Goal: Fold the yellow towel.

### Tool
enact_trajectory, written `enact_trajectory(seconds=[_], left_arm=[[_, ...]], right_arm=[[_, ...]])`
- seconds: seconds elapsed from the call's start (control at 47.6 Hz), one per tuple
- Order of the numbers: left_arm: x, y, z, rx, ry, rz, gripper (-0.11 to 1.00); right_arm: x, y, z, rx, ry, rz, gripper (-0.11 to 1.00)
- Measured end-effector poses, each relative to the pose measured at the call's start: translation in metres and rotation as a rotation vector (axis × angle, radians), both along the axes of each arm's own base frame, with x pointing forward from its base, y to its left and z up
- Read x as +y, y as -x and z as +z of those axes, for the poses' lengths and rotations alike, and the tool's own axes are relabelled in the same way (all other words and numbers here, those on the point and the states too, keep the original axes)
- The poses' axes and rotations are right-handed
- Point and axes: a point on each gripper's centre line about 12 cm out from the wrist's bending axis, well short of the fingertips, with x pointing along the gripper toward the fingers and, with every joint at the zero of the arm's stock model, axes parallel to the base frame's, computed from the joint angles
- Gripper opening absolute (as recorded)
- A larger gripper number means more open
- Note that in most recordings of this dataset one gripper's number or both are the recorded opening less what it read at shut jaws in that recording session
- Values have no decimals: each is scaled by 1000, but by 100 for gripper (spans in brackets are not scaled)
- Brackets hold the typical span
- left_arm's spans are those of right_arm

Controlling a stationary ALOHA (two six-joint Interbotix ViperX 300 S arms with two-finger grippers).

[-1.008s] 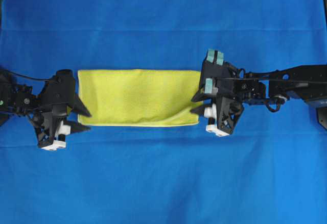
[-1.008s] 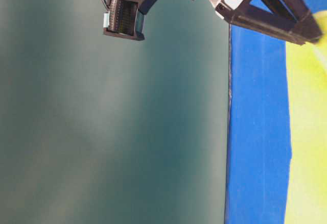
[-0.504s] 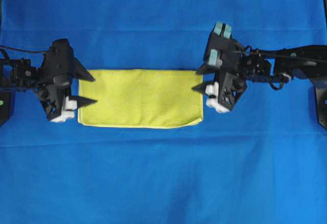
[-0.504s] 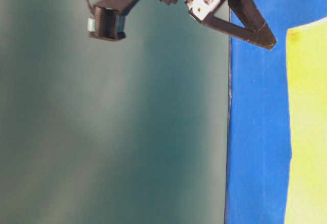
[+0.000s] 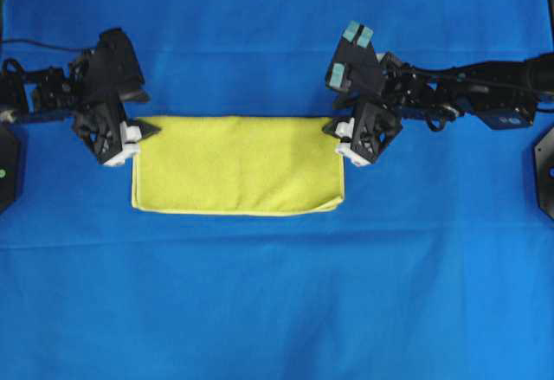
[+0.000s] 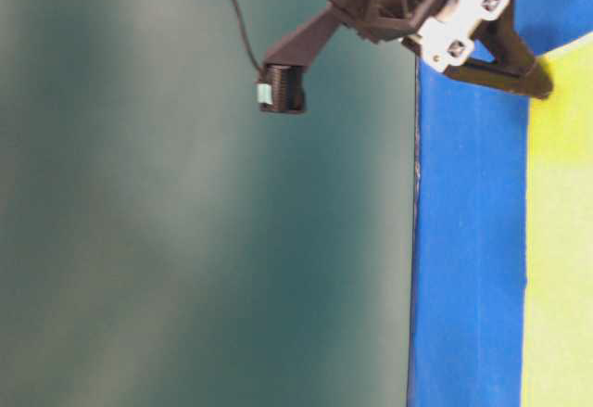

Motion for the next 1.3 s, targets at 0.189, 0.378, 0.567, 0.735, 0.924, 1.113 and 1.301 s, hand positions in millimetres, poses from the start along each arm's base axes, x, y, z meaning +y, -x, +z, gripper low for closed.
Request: enact_trajectory(seconds=[0.189,0.378,0.567,0.735,0.924,1.113,1.301], left_arm=[[1,0,-2,9,3,5,44],[0,4,-6,56,20,5,9],[0,3,-7,79,28,3,3],[-3,1,-5,88,28,-12,3],[-9,-9,19,83,43,-29,3],[-29,-23,70,14,46,-95,3],[-57,-25,116,-102,47,-180,3]], right_arm=[[0,-1,-2,-3,1,-1,57],[2,-2,-2,-1,0,6,29],[13,-4,-3,4,2,39,2],[12,-4,-1,2,-7,28,2],[14,0,23,-24,-5,38,2],[18,7,61,-69,-4,49,2],[21,20,102,-131,20,69,2]])
